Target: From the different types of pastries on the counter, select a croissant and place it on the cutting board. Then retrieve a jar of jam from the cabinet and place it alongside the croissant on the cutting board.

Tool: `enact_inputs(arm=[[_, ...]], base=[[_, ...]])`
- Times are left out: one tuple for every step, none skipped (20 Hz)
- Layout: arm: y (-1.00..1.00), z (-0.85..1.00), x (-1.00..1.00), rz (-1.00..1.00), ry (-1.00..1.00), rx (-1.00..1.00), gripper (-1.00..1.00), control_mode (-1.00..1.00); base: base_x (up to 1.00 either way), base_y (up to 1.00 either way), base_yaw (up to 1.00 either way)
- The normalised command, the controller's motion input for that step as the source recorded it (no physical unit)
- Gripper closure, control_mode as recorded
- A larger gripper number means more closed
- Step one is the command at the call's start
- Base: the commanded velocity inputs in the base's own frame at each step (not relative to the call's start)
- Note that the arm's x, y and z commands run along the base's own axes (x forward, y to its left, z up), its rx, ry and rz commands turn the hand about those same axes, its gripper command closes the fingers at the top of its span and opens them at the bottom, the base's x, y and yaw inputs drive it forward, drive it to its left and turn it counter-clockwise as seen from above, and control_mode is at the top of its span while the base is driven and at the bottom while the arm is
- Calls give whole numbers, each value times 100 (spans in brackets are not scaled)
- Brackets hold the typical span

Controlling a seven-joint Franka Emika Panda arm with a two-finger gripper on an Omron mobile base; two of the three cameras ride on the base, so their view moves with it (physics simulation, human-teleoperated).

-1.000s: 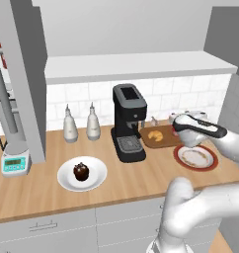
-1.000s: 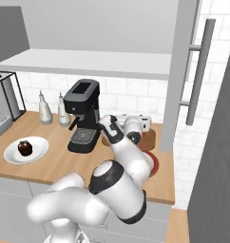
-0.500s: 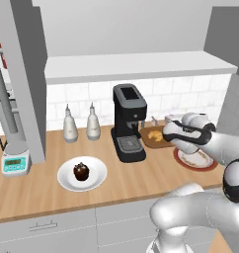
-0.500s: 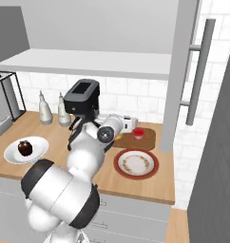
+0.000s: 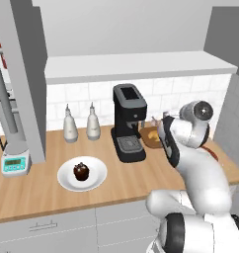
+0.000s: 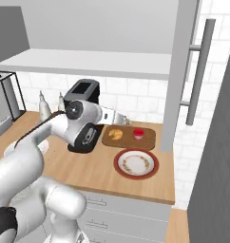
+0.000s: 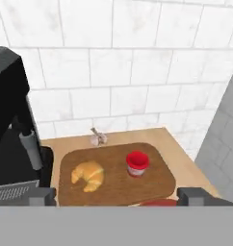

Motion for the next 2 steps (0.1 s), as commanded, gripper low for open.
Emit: enact_inputs(arm=[[29,9,-100,-7,33,0,-100,-100],[30,0,-100,-7,32,0,-100,-100]], base=[[0,0,0],[0,0,0]])
